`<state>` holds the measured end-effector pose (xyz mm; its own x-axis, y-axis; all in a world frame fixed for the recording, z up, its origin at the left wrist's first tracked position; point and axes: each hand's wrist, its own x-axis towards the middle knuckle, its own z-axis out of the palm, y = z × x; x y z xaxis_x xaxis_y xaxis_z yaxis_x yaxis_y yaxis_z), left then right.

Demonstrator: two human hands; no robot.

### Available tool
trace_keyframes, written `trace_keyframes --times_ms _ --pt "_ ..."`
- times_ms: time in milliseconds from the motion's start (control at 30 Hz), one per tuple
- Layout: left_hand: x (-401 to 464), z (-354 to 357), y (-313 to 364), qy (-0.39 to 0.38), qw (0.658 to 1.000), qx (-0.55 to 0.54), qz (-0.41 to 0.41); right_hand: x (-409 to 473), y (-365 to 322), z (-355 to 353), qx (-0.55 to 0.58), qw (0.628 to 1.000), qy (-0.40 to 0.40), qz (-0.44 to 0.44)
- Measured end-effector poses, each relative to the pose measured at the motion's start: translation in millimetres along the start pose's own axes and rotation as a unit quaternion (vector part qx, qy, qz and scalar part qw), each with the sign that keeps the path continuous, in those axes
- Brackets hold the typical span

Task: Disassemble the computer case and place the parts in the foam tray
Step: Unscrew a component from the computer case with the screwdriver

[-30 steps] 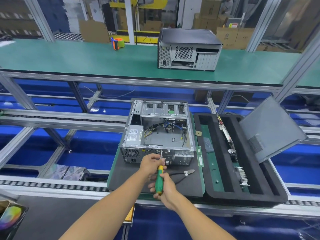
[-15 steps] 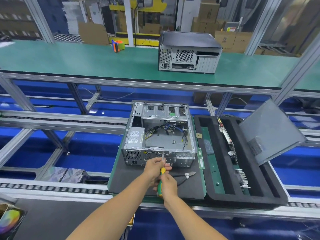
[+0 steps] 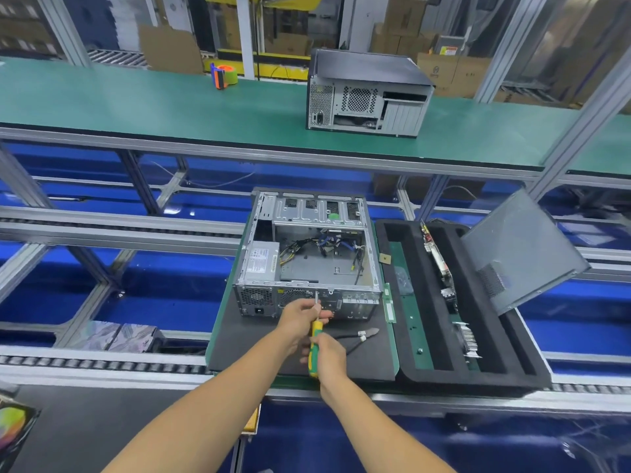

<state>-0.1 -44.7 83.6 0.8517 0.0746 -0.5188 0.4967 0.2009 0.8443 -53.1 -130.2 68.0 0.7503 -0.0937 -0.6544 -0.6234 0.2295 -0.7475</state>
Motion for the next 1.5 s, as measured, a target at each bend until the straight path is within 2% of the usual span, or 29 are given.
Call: trace_keyframes --times_ms 233,367,500,600,800,933,1067,1133,1200,1267,1367,1500 --pt "5 -2 0 0.057 0.99 0.117 0.047 -2 6 9 -0.046 0.995 0.062 -0.062" --pt "10 -3 -1 0.06 0.991 0.107 0.045 -2 1 10 -0.048 0.998 0.007 -0.027" --pt "14 -2 -1 0.06 0.991 0.107 0.05 0 -4 1 -0.011 0.995 -0.064 0.074" --pt "12 0 0 0.068 0.99 0.118 0.047 7 -2 -8 0.043 0.991 -0.095 0.089" --pt "6 -2 1 0.034 0.999 0.031 0.004 12 -7 -10 -0.006 0.999 -0.031 0.028" --pt "4 -1 3 0.019 0.999 -0.039 -0.03 11 -5 -4 -0.121 0.989 0.038 -0.073" --pt "6 -1 4 0.029 0.999 -0.031 -0.021 8 -3 4 -0.16 0.98 0.065 -0.097" --pt "6 -4 4 0.056 0.997 0.045 0.006 7 -4 4 -0.154 0.982 0.056 -0.093" --pt "7 -6 4 0.074 0.994 0.076 0.022 8 -4 2 -0.149 0.984 0.042 -0.084" --pt "7 -6 4 0.079 0.995 0.058 0.024 5 -8 3 -0.124 0.99 0.011 -0.063" --pt "3 -2 4 0.079 0.996 0.038 0.008 4 -11 0 -0.002 0.997 -0.079 0.015" --pt "4 -2 5 0.061 0.998 0.011 -0.006 7 -7 -11 0.002 0.989 -0.139 0.049"
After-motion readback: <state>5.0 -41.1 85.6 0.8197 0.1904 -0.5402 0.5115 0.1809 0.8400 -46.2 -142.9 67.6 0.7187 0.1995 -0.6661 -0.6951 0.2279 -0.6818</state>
